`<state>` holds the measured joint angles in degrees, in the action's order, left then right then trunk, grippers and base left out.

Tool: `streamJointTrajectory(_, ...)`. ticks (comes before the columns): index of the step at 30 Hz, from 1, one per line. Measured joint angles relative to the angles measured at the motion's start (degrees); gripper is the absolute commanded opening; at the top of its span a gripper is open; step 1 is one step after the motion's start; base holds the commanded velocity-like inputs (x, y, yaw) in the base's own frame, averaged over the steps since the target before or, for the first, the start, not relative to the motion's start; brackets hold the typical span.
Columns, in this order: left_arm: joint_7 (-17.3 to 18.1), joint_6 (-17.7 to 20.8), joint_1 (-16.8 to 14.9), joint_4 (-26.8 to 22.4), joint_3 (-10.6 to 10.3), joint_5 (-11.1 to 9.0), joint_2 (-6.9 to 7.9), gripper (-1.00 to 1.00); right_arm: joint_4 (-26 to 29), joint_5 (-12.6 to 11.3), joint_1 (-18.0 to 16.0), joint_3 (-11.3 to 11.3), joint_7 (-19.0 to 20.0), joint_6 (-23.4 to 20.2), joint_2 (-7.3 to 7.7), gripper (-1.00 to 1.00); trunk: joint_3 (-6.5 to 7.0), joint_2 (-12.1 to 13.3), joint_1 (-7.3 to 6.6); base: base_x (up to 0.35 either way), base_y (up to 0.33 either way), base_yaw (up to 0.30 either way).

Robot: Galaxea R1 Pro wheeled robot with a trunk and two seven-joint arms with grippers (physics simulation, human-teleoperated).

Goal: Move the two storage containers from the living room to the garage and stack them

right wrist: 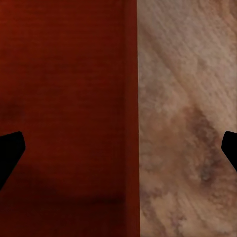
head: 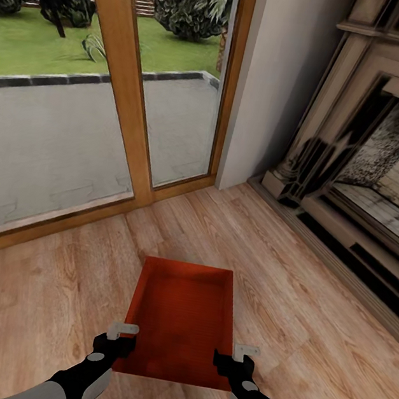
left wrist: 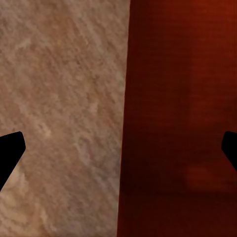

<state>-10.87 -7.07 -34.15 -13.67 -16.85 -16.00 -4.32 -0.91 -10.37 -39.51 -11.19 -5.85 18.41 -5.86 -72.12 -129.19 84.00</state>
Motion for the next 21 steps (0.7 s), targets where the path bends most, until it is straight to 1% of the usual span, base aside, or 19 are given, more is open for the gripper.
streamJointTrajectory(5, 0.0, 0.0, 0.0, 0.0, 0.0, 0.0, 0.00, 1.00, 0.0, 0.0, 0.0, 0.0, 0.0, 0.0, 0.05, 1.00, 0.00, 0.0, 0.00, 0.000, 0.000, 0.000)
streamJointTrajectory(15, 0.0, 0.0, 0.0, 0.0, 0.0, 0.0, 0.00, 1.00, 0.0, 0.0, 0.0, 0.0, 0.0, 0.0, 0.09, 1.00, -1.79, -4.0, 2.19, 0.000, 0.000, 0.000)
streamJointTrajectory(21, 0.0, 0.0, 0.0, 0.0, 0.0, 0.0, 0.00, 1.00, 0.0, 0.0, 0.0, 0.0, 0.0, 0.0, 0.09, 1.00, -1.80, -4.0, 2.20, 0.000, 0.000, 0.000)
